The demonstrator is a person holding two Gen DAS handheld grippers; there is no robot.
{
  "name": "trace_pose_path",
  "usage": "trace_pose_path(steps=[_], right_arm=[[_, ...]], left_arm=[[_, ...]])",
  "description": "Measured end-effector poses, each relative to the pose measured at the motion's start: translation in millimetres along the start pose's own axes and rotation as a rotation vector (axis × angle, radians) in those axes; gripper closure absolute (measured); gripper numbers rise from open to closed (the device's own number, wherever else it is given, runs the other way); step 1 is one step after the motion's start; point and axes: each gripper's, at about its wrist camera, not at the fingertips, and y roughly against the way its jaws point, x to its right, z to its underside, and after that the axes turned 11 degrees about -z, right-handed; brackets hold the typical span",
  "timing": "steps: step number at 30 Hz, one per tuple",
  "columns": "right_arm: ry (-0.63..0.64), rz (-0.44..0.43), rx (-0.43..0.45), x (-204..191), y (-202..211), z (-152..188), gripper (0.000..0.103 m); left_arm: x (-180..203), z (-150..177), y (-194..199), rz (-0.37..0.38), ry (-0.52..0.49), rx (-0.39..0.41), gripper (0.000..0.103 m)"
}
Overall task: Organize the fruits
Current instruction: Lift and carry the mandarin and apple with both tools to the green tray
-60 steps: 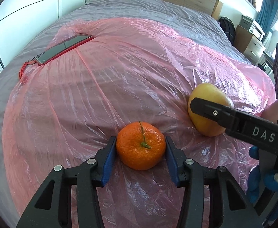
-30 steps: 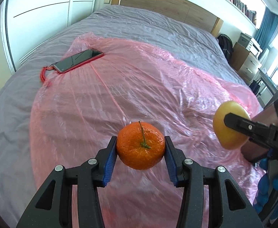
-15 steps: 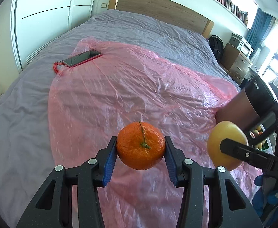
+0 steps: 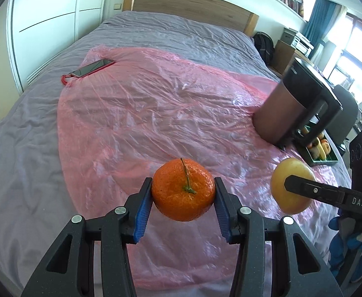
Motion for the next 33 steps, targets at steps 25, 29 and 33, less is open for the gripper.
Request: trace_pose_path(steps=[25,29,33], right_arm=[[-0.216,0.166,0.360,160.5,196.6,10.9,0.000],[-0.232,0.192,0.408,181.1,220.0,3.1,0.000],[-0.237,0.208,0.443,200.4,235.1,-7.7,0.000]], left_arm=[[219.0,8.7,12.8,0.156,-0.393,-0.021,0.061],[259.1,2.2,6.4,0.193,-0.441,-0.023,0.061],[293.4,-5.2,-0.6,0.227,-0.480,-0.027,0.061]])
